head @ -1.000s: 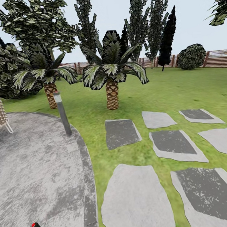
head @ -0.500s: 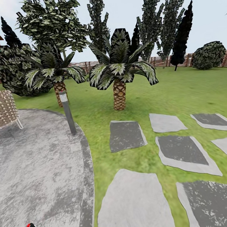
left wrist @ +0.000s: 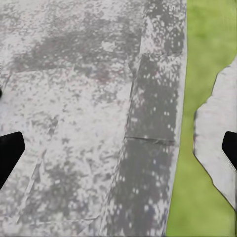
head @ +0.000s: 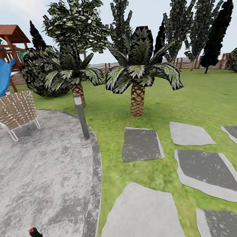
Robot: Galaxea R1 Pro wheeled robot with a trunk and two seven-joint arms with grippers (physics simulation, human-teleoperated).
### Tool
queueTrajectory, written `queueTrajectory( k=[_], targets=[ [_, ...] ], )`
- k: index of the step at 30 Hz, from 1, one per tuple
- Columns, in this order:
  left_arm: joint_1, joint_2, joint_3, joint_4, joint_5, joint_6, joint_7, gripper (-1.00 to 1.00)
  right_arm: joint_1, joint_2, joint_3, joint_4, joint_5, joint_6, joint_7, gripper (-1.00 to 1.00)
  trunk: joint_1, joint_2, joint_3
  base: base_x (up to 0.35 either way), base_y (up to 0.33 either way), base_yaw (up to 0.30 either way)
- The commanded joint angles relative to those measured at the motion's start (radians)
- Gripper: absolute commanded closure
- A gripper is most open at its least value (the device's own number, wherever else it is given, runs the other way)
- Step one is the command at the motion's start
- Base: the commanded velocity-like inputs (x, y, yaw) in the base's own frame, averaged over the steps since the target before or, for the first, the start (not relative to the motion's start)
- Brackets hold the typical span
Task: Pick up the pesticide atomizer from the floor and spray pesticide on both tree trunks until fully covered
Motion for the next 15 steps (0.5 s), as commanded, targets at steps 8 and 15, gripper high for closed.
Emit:
queueTrajectory(
  k=[8, 15],
  targets=[
    [0.000, 0.000, 0.001, 0.001, 0.000, 0.000, 0.000, -1.00, 0.000, 0.000, 0.000, 0.000, 0.000, 0.000, 0.000, -1.00, 0.000, 0.000, 0.000, 0.173, -0.233, 0.278],
    [0.000, 0.001, 0.001, 0.001, 0.000, 0.000, 0.000, -1.00, 0.000, 0.000, -0.001, 0.000, 0.000, 0.000, 0.000, -1.00, 0.000, 0.000, 0.000, 0.173, -0.233, 0.278]
  ],
)
